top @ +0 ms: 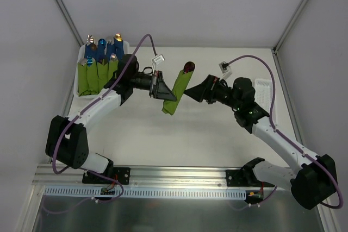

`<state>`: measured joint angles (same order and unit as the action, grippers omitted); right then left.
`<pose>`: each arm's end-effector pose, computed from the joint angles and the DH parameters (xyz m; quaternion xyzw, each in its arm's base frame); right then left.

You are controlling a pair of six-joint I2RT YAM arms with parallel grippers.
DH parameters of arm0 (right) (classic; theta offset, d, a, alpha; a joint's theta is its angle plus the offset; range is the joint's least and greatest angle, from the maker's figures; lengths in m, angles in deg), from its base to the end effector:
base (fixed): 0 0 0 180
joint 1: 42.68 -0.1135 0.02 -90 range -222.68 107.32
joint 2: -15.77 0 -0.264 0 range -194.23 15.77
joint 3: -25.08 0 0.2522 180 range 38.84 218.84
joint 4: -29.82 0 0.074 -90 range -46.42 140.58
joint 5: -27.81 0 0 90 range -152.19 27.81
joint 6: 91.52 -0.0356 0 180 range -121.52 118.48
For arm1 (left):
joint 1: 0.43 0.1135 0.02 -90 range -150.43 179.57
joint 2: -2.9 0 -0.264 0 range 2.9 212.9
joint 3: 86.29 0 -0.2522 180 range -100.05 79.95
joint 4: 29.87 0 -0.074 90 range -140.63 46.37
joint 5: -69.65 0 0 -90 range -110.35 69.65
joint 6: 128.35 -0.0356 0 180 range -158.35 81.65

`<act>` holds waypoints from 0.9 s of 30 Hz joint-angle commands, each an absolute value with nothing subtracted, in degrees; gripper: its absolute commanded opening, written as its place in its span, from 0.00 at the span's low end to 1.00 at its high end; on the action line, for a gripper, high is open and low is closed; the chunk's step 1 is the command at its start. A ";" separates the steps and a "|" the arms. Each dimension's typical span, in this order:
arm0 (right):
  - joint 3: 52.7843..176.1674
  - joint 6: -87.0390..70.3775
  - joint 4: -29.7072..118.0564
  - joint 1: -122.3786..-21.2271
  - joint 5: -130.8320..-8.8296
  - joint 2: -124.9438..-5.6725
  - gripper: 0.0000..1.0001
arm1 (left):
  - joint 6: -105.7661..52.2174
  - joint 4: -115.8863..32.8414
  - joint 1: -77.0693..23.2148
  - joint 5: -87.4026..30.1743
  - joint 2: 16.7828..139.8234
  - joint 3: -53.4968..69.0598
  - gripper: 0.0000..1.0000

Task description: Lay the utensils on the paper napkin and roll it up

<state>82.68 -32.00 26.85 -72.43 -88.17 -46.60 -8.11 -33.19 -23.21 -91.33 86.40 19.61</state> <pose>0.2135 0.1400 0.3231 -0.1520 0.7007 0.4799 0.5056 0.2842 -0.1559 0.3158 0.3204 0.6582 -0.6327 0.2526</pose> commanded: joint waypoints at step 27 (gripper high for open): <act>90.08 -35.35 15.63 -82.58 -93.74 -46.01 0.97 | 49.45 36.97 -24.07 -95.50 83.58 30.73 0.00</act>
<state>87.18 -35.12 19.77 -82.05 -94.55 -45.48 49.76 27.62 -23.37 -96.49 87.25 30.67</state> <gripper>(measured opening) 0.975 0.061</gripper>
